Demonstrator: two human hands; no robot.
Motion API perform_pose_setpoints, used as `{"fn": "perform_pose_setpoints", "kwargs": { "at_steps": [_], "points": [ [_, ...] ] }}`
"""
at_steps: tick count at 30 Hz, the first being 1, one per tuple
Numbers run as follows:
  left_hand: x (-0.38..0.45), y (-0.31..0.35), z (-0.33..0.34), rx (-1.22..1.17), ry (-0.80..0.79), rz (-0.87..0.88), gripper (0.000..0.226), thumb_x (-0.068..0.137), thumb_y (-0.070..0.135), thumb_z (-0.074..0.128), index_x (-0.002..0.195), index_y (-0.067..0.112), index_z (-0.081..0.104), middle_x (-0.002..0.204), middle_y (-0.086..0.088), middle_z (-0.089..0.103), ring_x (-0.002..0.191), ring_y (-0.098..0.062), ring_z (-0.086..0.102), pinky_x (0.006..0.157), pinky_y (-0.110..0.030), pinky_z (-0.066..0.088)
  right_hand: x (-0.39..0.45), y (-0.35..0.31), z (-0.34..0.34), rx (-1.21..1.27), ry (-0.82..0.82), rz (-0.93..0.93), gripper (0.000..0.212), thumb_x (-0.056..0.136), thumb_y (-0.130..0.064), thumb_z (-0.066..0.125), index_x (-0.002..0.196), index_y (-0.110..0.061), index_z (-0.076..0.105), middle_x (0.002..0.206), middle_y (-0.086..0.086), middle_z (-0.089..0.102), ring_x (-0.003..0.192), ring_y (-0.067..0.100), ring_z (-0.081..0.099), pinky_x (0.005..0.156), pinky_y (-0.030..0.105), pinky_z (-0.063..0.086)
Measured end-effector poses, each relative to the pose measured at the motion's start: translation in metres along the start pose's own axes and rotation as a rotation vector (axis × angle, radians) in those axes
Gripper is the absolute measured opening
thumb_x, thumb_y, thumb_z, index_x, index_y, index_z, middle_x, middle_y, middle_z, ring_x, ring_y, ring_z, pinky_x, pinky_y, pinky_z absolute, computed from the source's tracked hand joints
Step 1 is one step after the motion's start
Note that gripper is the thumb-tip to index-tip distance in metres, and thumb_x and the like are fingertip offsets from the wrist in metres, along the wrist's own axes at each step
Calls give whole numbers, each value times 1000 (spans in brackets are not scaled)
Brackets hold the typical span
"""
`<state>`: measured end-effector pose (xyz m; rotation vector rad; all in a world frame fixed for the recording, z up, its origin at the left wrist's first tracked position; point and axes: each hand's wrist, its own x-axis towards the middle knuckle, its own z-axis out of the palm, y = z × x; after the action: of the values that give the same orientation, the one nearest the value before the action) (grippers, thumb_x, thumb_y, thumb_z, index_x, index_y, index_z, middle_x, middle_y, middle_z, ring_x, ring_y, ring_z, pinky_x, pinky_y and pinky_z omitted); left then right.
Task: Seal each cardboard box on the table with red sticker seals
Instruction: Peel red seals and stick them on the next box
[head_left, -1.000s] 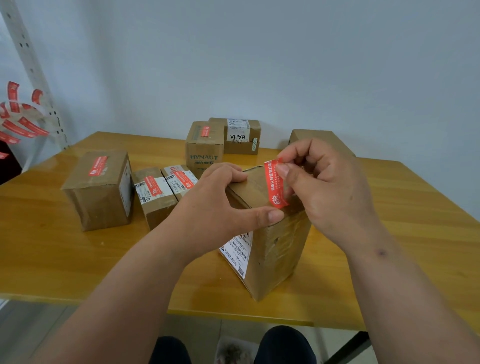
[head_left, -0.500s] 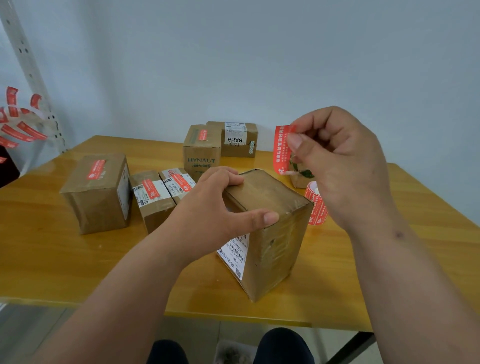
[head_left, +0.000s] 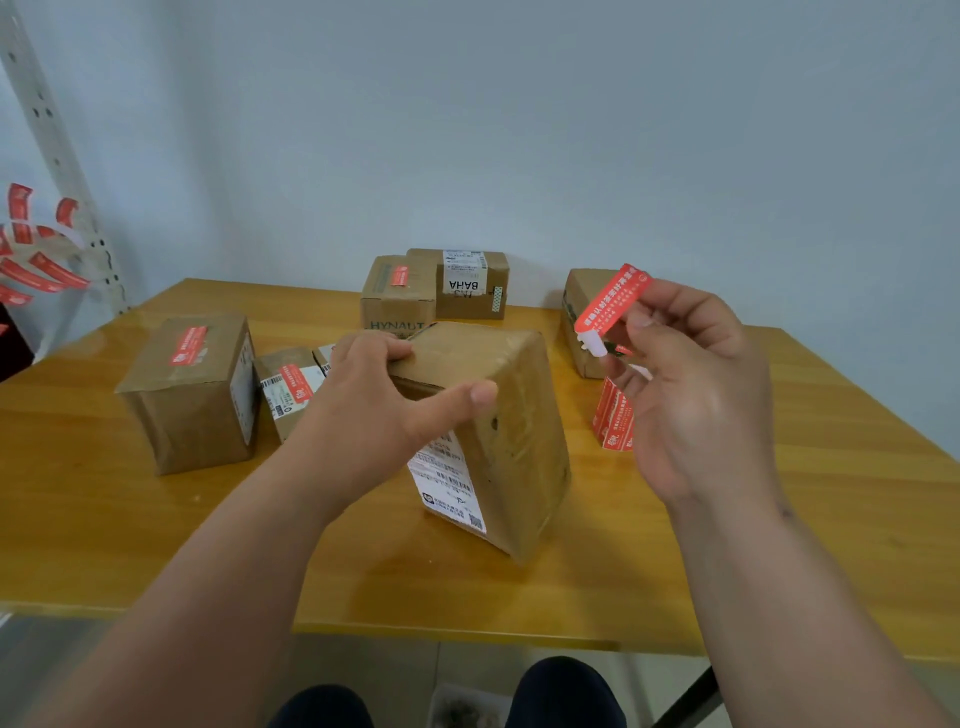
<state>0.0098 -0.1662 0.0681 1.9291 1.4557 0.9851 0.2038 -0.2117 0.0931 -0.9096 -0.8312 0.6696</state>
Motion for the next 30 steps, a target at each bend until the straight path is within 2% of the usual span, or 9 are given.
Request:
{"fn": "perform_pose_setpoints", "kwargs": {
  "at_steps": [3, 6, 11, 14, 17, 20, 25, 27, 30],
  "points": [
    [-1, -10, 0, -192, 106, -124, 99, 52, 92, 54, 114, 15, 51, 114, 2, 55, 98, -18, 61, 79, -42, 56, -4, 5, -3, 33, 21, 60, 17, 92, 0, 57, 98, -15, 64, 91, 4, 65, 83, 18, 64, 73, 32, 51],
    [-8, -26, 9, -562, 13, -380, 93, 52, 86, 53, 109, 13, 59, 94, -9, 72, 86, -24, 71, 71, -46, 60, -7, 14, -2, 57, 9, 138, 21, 92, 1, 56, 102, -16, 64, 97, 5, 67, 85, 17, 66, 73, 35, 50],
    [-27, -39, 20, -442, -179, -572, 78, 73, 84, 35, 119, 22, 48, 103, -4, 65, 92, -29, 65, 72, -43, 56, -15, 29, 3, 40, -39, 269, 28, 93, 4, 52, 111, -13, 64, 103, 2, 71, 92, 17, 66, 71, 31, 50],
    [-25, -42, 12, -45, -201, -504, 74, 78, 78, 32, 115, 17, 49, 94, -2, 63, 80, -21, 67, 66, -35, 54, -15, 29, 4, -23, -32, 259, 29, 93, 3, 54, 112, -16, 67, 105, 0, 73, 95, 16, 66, 76, 31, 50],
    [-22, -36, -2, 218, -22, -263, 64, 76, 74, 44, 111, 21, 52, 91, 6, 59, 80, -11, 59, 65, -31, 51, -18, 26, 6, -110, -70, 207, 29, 94, 0, 54, 110, -20, 68, 104, -4, 74, 99, 13, 67, 81, 33, 50],
    [-24, -9, -10, -20, 106, -80, 47, 77, 68, 52, 96, 27, 57, 86, 6, 60, 76, -8, 55, 60, -24, 44, -25, 26, 12, -171, -129, 143, 33, 95, 0, 51, 108, -23, 70, 102, -7, 74, 100, 11, 67, 81, 32, 49],
    [-21, 19, 5, -213, 67, -19, 56, 61, 75, 58, 80, 22, 61, 69, 4, 59, 62, -6, 51, 57, -25, 46, -33, 25, 17, -227, -189, 34, 35, 95, 2, 50, 109, -22, 71, 102, -8, 74, 99, 8, 67, 88, 31, 52],
    [-18, 18, 11, -234, 73, -22, 44, 67, 65, 68, 76, 23, 63, 70, 1, 63, 62, -7, 54, 60, -30, 51, -36, 26, 16, -243, -199, 9, 35, 94, 3, 50, 110, -21, 70, 102, -7, 73, 99, 7, 67, 88, 31, 53],
    [-14, 15, 15, -277, 65, -22, 22, 81, 40, 71, 71, 21, 66, 59, 7, 60, 52, -1, 50, 55, -25, 48, -37, 27, 13, -277, -217, -7, 32, 94, 1, 51, 110, -20, 70, 102, -7, 73, 100, 7, 67, 86, 30, 54]
  ]
}}
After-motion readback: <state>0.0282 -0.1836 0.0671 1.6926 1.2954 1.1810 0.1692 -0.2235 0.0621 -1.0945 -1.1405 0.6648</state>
